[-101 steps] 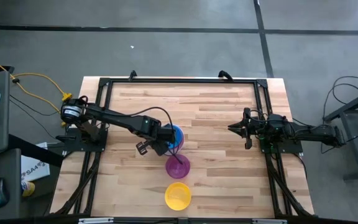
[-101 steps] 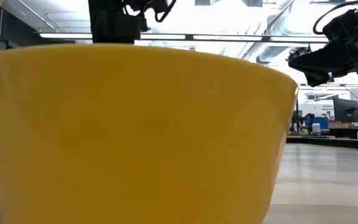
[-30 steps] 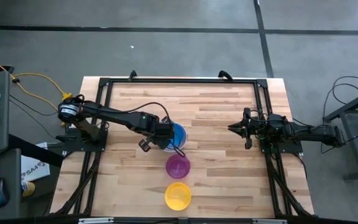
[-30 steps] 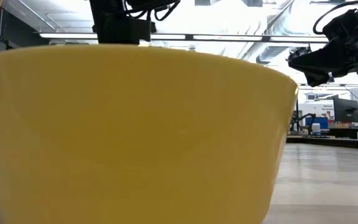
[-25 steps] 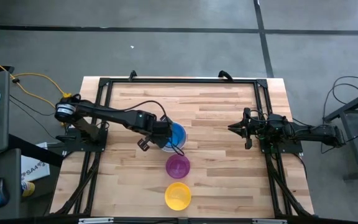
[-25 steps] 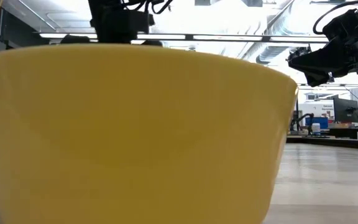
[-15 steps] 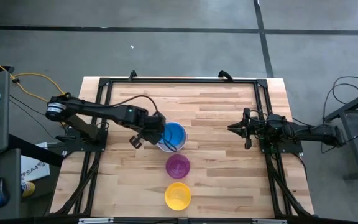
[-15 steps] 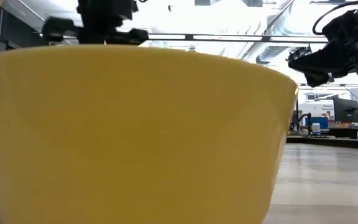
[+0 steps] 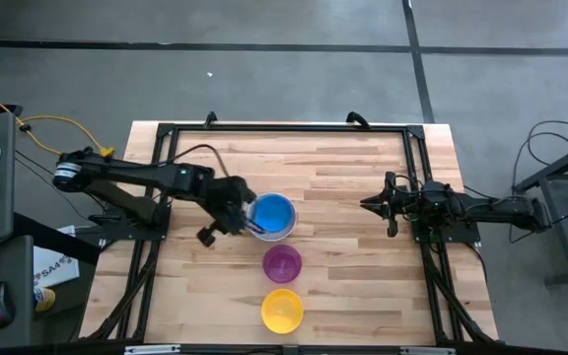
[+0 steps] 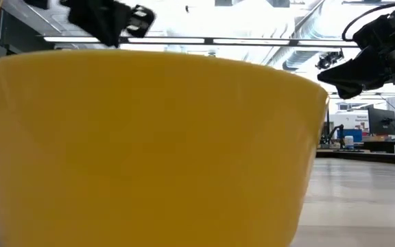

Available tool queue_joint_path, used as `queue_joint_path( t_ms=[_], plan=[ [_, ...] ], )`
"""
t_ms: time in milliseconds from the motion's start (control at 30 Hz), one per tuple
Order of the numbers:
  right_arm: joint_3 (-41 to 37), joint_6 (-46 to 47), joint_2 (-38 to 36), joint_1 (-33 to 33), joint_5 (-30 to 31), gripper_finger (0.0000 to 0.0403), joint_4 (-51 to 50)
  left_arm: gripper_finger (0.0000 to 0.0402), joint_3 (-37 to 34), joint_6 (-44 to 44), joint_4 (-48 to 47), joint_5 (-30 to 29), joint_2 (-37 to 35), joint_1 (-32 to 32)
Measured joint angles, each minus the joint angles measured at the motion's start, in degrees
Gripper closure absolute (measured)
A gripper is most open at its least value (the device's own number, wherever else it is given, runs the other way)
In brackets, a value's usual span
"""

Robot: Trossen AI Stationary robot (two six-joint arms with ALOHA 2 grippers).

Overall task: Nest bowls inside each other
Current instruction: Stack the purple bowl on the blue bowl

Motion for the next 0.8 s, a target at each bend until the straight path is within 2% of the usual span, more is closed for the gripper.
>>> queue_joint_path(
  t_ms=[267, 400, 633, 800],
  plan=[
    [0.0, 0.0, 1.2, 0.0, 0.0, 0.0364, 0.1, 0.0350, -17.7, -3.8, 18.2, -0.1, -12.9, 0.0],
    [0.0, 0.0, 2.0, 0.0, 0.1, 0.0364, 0.1, 0.0350, -24.2, -5.4, 27.1, 0.7, -17.2, 0.0],
    [0.0, 0.0, 3.4, 0.0, 0.2, 0.0364, -0.1, 0.0350, -32.9, -8.4, 40.1, 2.5, -21.3, 0.0],
    [0.0, 0.0, 4.3, 0.0, 0.1, 0.0364, 0.2, 0.0350, -37.3, -10.5, 44.0, 2.5, -23.7, 0.0]
  ],
)
